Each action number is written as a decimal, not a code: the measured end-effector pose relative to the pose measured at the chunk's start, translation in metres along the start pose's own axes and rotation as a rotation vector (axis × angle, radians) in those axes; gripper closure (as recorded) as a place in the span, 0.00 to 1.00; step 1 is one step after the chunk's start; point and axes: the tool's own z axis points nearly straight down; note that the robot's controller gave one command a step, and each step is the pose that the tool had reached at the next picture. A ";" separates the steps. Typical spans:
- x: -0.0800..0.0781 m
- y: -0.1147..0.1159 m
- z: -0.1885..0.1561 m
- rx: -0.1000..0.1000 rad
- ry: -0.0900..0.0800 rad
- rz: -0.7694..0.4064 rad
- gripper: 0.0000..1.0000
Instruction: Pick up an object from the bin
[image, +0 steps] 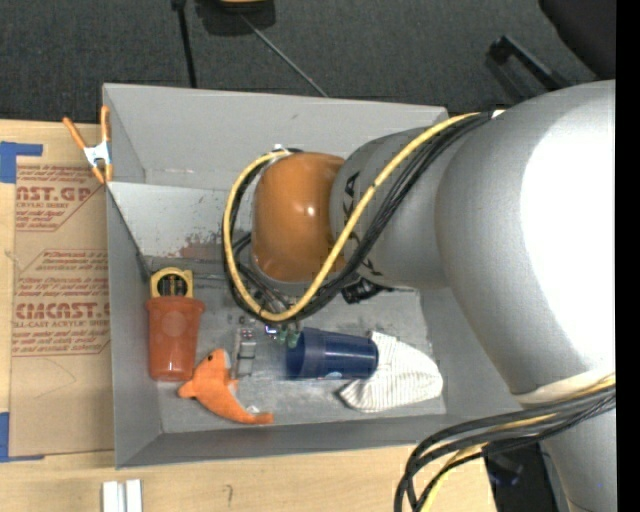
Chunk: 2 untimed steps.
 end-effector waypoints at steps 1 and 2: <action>0.026 0.009 0.011 0.004 0.008 -0.084 0.00; 0.055 0.036 0.005 0.003 0.005 0.139 0.00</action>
Offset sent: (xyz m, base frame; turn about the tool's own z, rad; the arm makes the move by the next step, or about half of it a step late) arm -0.0688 0.0550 -0.0052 0.2412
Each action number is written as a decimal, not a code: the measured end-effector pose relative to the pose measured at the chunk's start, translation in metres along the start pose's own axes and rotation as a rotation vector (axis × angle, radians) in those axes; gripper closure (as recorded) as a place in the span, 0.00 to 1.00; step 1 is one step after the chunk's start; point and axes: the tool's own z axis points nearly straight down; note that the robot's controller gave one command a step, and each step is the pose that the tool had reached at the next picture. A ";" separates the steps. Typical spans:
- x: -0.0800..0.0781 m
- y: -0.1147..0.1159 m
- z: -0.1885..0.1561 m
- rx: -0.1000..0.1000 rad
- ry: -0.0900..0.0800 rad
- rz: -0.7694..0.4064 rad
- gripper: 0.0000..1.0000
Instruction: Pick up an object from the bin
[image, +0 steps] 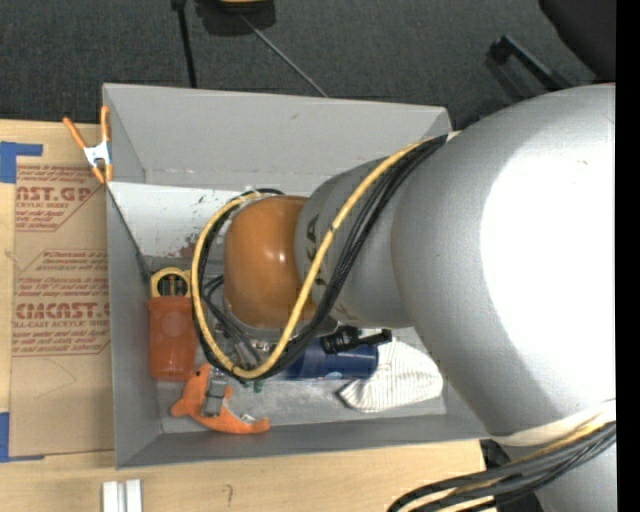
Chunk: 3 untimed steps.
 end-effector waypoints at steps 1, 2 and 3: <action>0.011 0.012 0.017 0.001 0.000 -0.116 0.00; 0.012 -0.011 0.033 -0.006 -0.002 0.147 1.00; 0.012 -0.012 0.034 -0.007 -0.002 0.147 1.00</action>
Offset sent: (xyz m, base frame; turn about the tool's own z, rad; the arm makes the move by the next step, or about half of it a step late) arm -0.0144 -0.0131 -0.0357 0.1489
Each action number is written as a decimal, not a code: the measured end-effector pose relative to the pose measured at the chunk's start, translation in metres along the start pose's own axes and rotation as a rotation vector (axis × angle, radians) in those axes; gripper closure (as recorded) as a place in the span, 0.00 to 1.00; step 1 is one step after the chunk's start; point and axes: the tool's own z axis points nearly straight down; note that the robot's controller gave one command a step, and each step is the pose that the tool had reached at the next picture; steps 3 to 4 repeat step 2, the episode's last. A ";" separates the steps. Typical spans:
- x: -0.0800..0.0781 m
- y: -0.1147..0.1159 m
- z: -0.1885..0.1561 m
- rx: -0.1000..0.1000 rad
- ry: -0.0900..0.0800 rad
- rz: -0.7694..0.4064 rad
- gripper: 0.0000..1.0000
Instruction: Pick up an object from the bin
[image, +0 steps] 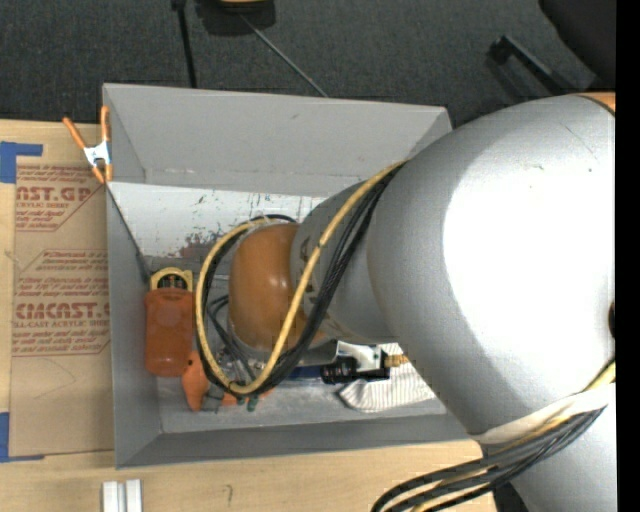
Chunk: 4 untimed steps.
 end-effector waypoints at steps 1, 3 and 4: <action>0.000 0.001 -0.001 0.001 0.000 -0.002 1.00; 0.001 0.000 -0.005 0.004 0.002 -0.002 1.00; 0.001 0.000 -0.005 0.004 0.002 -0.002 1.00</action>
Offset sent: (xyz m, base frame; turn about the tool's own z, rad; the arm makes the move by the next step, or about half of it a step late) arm 0.0001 0.0000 0.0285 0.0000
